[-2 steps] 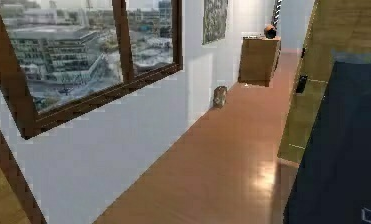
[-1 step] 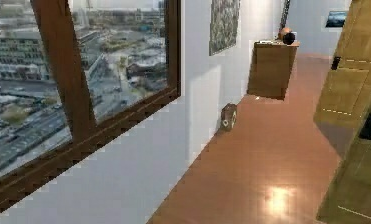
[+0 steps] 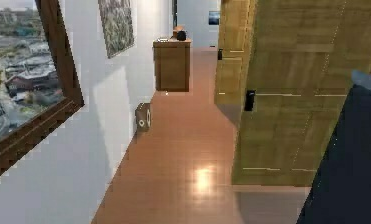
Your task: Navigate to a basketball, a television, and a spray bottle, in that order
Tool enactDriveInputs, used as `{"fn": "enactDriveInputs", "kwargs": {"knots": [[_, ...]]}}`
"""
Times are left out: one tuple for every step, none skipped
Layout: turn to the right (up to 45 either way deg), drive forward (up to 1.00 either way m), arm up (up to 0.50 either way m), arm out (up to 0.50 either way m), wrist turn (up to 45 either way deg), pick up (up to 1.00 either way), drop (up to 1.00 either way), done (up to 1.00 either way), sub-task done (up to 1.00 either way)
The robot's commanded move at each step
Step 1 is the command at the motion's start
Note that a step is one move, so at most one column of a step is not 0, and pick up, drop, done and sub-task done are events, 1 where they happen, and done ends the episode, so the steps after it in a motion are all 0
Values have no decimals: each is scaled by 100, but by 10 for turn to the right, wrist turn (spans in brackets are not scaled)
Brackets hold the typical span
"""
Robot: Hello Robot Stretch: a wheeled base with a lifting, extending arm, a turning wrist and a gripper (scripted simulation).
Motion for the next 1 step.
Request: {"fn": "enactDriveInputs", "kwargs": {"knots": [[0, 100, 0, 0, 0, 0, 0, 0, 0]]}}
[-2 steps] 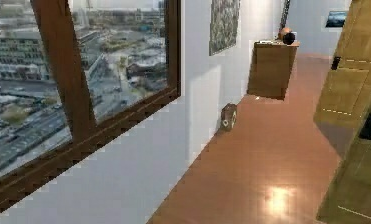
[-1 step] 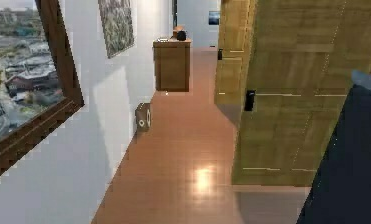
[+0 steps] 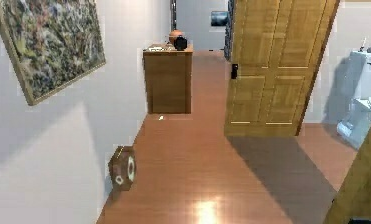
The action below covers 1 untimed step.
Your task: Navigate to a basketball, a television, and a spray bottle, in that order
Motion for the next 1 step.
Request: {"fn": "enactDriveInputs", "kwargs": {"knots": [[60, 0, 0, 0, 0, 0, 0, 0, 0]]}}
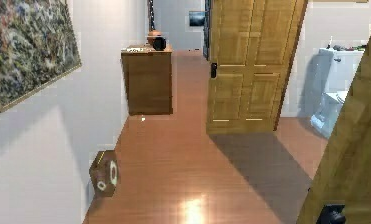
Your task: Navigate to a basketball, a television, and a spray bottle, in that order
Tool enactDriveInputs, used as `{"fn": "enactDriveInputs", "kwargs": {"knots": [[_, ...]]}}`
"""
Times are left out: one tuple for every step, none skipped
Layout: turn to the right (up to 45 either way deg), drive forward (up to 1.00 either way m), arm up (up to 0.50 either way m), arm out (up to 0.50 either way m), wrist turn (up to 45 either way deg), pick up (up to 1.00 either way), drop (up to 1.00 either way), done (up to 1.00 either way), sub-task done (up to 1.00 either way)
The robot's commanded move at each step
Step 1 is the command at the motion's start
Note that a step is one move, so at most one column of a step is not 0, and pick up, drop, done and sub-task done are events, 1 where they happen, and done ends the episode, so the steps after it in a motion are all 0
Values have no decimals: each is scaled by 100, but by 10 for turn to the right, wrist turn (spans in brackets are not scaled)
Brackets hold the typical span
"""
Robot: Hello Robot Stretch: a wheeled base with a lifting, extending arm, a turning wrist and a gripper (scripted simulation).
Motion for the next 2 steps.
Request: {"fn": "enactDriveInputs", "kwargs": {"knots": [[0, 20, 0, 0, 0, 0, 0, 0, 0], [0, 60, 0, 0, 0, 0, 0, 0, 0]]}}
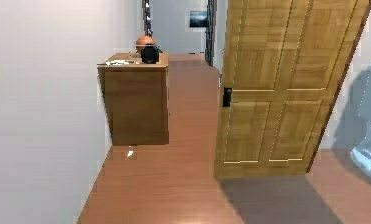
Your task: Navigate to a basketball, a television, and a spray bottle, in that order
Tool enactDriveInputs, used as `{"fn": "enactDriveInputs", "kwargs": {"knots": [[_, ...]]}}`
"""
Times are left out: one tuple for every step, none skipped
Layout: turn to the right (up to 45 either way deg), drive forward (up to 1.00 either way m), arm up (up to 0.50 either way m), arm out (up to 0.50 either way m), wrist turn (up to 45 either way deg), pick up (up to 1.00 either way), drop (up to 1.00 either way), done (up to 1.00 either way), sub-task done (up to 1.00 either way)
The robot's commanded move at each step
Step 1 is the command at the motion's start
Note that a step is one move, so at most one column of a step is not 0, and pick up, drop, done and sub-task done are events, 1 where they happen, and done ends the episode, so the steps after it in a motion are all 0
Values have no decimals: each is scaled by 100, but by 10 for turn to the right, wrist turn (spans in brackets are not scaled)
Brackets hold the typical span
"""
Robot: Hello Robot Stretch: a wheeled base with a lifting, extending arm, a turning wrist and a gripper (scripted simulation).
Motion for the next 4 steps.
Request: {"fn": "enactDriveInputs", "kwargs": {"knots": [[-90, 0, 0, 0, 0, 0, 0, 0, 0], [0, 15, 0, 0, 0, 0, 0, 0, 0], [450, 0, 0, 0, 0, 0, 0, 0, 0], [390, 0, 0, 0, 0, 0, 0, 0, 0]]}}
